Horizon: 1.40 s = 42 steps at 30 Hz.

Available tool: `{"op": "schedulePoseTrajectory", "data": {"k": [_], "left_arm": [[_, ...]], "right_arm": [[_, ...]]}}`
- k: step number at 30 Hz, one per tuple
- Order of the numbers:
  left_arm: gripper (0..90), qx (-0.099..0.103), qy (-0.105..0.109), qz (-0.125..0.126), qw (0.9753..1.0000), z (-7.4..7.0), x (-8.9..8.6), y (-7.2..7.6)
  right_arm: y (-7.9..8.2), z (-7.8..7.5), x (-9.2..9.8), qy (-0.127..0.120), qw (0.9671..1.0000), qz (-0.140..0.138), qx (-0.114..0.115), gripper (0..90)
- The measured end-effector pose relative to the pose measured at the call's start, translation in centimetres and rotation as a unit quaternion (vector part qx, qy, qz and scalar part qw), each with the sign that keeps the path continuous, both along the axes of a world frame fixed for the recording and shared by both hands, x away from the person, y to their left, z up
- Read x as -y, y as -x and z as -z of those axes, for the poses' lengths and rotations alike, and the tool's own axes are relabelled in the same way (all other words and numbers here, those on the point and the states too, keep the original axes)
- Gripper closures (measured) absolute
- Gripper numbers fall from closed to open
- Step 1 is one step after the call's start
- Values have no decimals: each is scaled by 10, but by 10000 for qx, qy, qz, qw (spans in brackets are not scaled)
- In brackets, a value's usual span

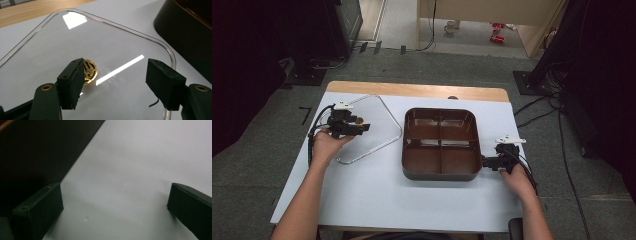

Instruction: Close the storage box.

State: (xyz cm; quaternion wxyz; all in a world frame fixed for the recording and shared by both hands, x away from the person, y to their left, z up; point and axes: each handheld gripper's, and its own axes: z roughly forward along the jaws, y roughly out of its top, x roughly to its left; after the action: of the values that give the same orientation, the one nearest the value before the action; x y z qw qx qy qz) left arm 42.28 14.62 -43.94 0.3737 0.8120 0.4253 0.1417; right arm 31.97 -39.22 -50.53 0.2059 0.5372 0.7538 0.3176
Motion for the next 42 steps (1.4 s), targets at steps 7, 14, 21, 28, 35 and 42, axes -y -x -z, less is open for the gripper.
{"op": "schedulePoseTrajectory", "data": {"k": [7, 14, 21, 28, 35, 42], "left_arm": [[321, -8, -63, -124, 9999, 7, -5, -15], [328, 0, -81, -260, 9996, 17, -9, -29], [332, -179, -55, -345, 9992, 28, -14, -34], [412, -281, -104, -296, 9991, 35, -12, -35], [504, -308, -33, -347, 9989, 36, -13, -36], [584, -300, -54, -265, 9992, 36, -11, -35]], "right_arm": [[0, 0, 0, -1, 10000, 1, -1, 0], [0, 0, 0, 0, 10000, 0, -3, 0], [0, 0, 0, 1, 10000, 0, -6, 0], [0, 0, 0, -2, 10000, 2, -2, 0], [0, 0, 0, -1, 10000, 2, -2, 0], [0, 0, 0, -1, 10000, 0, -1, 0]]}}
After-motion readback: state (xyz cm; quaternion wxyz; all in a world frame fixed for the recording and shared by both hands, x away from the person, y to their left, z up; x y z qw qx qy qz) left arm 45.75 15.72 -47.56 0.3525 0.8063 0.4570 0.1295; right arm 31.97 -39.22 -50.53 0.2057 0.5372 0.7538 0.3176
